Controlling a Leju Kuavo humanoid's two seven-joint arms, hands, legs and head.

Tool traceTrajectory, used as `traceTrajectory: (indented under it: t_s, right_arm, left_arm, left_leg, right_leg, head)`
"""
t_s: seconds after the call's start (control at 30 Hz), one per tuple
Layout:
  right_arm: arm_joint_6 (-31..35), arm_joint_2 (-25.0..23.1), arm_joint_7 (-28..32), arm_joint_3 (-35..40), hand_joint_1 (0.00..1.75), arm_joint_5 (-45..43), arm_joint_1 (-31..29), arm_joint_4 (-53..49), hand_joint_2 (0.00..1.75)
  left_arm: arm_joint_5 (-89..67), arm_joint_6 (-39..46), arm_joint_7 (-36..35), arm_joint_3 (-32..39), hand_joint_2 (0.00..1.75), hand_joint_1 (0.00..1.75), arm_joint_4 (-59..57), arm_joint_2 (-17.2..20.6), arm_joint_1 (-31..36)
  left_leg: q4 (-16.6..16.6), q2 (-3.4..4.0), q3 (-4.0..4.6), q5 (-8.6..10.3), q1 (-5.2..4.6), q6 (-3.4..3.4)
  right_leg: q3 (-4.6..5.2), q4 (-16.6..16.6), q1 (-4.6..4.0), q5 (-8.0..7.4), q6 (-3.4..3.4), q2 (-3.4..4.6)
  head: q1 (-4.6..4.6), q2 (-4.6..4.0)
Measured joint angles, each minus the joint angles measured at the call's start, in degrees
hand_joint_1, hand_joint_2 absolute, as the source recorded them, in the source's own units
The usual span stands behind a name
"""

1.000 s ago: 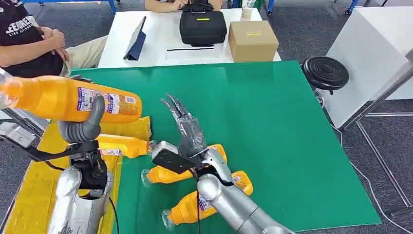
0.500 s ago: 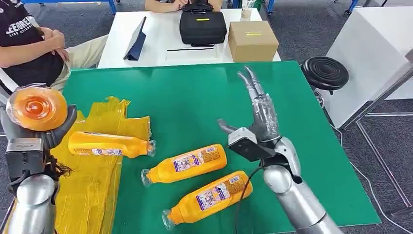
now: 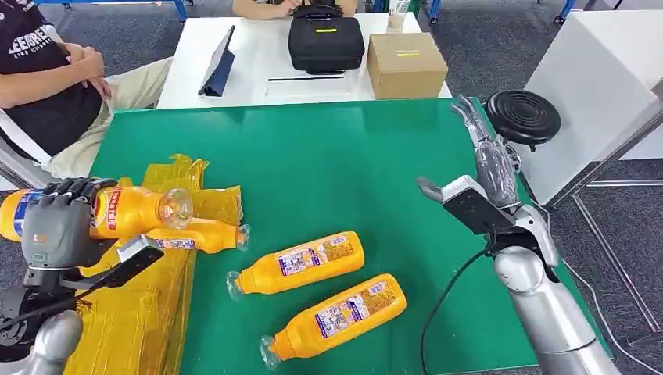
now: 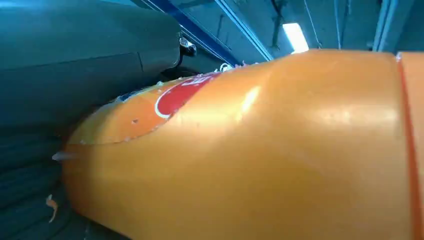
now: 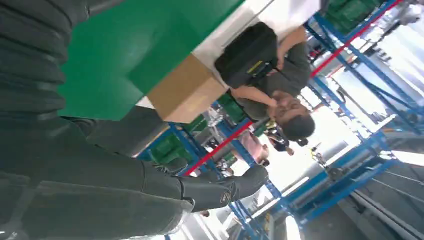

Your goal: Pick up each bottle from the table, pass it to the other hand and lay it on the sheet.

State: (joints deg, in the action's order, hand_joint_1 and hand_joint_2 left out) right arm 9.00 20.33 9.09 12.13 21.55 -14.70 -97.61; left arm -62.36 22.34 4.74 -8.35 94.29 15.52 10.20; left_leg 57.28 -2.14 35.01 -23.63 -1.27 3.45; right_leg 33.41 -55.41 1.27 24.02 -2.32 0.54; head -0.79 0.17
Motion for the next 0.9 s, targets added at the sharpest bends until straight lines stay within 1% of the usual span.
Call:
traceTrajectory:
  t_s: [0.1,0.27,0.4,0.67,0.77,0.9]
  right_arm:
    - [-0.11,0.04,0.00,-0.77,0.00,0.09,0.70,-0.04,1.75]
    - [-0.85,-0.04,-0.13,-2.54,0.00,1.90,4.28,-1.92,1.75]
    - [-1.75,-0.66,-0.92,-3.82,0.00,3.50,5.57,-2.86,1.75]
    - [-1.95,-1.38,-1.27,-4.85,0.00,3.83,5.82,-3.02,1.75]
    - [-1.95,-1.46,-1.36,-5.00,0.00,3.91,5.99,-3.02,1.75]
    - [-1.84,-1.62,-1.36,-5.62,0.00,4.09,7.58,-3.48,1.75]
  left_arm:
    - [-1.40,-1.71,-1.16,-0.39,1.75,1.75,0.20,0.22,-0.37]
    - [-7.24,-8.57,-5.16,-1.38,1.75,1.75,1.92,0.28,-2.80]
    - [-8.98,-15.01,-6.75,-2.80,1.75,1.75,3.89,0.28,-4.46]
    - [-8.98,-16.39,-6.89,-4.22,1.75,1.75,5.42,0.28,-5.18]
    - [-8.68,-18.09,-6.30,-4.50,1.75,1.75,5.55,0.28,-5.28]
    - [-8.98,-19.63,-5.66,-5.73,1.75,1.75,5.73,0.28,-6.70]
  left_leg:
    - [0.00,0.00,-0.02,0.00,0.00,0.00]
    - [-0.01,-0.01,-0.02,0.00,0.00,0.00]
    - [-0.01,0.00,-0.02,-0.01,0.00,0.00]
    - [-0.01,0.00,-0.03,-0.01,0.00,0.01]
    - [0.00,0.00,-0.03,-0.01,0.00,0.00]
    - [-0.01,-0.01,-0.02,-0.01,0.00,0.01]
  right_leg:
    - [-0.01,0.01,0.00,0.00,0.00,0.00]
    - [-0.02,0.00,0.00,0.00,0.00,0.00]
    - [-0.01,0.01,0.01,0.00,0.00,0.01]
    - [-0.03,0.01,0.00,0.00,0.00,0.00]
    - [-0.03,0.01,0.00,0.00,0.00,0.00]
    - [-0.02,0.01,0.00,0.00,0.00,0.00]
  head:
    - [0.02,0.00]
    - [0.02,0.00]
    - [0.02,0.00]
    - [0.00,0.00]
    - [0.00,0.00]
    - [0.02,0.00]
